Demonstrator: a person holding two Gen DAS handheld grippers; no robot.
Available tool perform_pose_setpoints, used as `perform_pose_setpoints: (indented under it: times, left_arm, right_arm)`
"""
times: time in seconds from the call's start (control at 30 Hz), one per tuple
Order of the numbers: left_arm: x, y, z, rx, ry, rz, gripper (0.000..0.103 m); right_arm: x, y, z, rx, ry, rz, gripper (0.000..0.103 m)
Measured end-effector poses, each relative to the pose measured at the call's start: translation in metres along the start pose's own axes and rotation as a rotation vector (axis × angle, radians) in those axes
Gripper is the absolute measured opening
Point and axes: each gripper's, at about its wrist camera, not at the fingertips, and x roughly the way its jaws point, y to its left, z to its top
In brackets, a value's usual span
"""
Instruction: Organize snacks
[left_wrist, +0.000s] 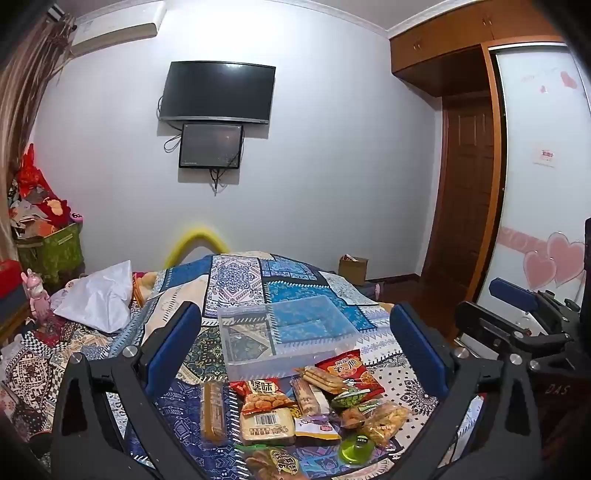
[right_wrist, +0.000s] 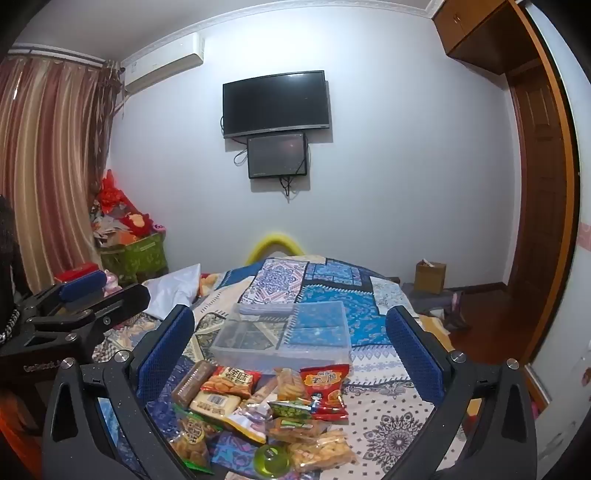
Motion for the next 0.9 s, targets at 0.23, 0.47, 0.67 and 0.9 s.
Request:
perform_pose_setpoints:
  times: [0.23, 0.47, 0.67, 0.9]
  left_arm:
    - [-0.004, -0.004, 0.001, 0.034, -0.021, 0.012, 0.103]
    - [-0.008, -0.007, 0.003, 0.034, -0.026, 0.006, 0.103]
    - [-0.009, -0.006, 0.004, 0.03, -0.029, 0.003, 0.103]
    - [-0.009, -0.006, 0.003, 0.028, -0.03, 0.002, 0.103]
  right_arm:
    - [0.003, -0.002, -0.003, 0.011, 0.005, 0.011, 0.103]
    - [0.003, -0.002, -0.004, 0.007, 0.003, 0.004, 0.103]
    - [0.001, 0.0, -0.001, 0.002, -0.002, -0.002, 0.103]
    - [0.001, 0.002, -0.001, -0.003, -0.002, -0.006, 0.103]
